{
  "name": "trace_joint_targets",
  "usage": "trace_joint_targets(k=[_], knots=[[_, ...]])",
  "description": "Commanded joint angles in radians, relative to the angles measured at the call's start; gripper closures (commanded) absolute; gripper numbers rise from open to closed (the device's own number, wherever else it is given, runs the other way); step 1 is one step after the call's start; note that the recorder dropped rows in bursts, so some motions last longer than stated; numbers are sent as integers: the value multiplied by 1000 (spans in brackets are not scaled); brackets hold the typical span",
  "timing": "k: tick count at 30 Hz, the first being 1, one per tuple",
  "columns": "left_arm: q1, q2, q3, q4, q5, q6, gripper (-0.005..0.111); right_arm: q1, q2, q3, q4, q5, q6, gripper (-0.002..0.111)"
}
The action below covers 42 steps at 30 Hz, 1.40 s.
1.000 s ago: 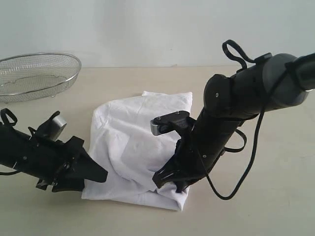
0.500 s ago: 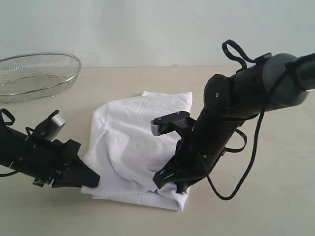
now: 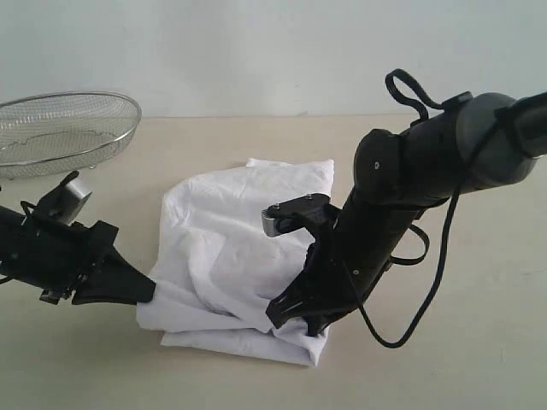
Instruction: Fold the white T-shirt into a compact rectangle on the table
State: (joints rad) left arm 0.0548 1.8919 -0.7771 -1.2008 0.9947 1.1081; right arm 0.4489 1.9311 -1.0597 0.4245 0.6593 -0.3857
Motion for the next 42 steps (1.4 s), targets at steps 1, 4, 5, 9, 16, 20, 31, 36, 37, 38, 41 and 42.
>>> trace_joint_targets(k=[1,4,5,9,16,20,31,36,37,38,41,42], knots=[[2,-8,-3,3,30,-9,102,0,2,2,-25,14,2,109],[2,-8,-3,9,24,-9,102,0,2,2,-25,6,2,109],[2,-8,-3,14,26,-9,102,0,2,2,-25,6,2,109],[2,2,-3,19,33,-20,89,0,2,2,-25,12,2,109],[-24,68,-3,-24,54,-20,38,0,2,2,-25,9,2,109],[-86,106,-3,-103,56,-15,44,0,2,2,-29,8,2,109],[-125,115,-3,-215,59,87,103,0,2,2,-29,2,4,109],[-121,111,-3,-209,121,121,102,0,2,2,-56,2,20,109],[-121,108,-3,-209,137,124,102,0,2,2,-55,8,20,109],[-119,100,-3,-207,151,124,102,0,0,2,-55,15,20,109],[-117,76,-3,-174,158,119,102,0,-28,2,-55,25,20,109],[-117,70,-3,-160,158,113,102,0,-40,2,-55,22,20,109]])
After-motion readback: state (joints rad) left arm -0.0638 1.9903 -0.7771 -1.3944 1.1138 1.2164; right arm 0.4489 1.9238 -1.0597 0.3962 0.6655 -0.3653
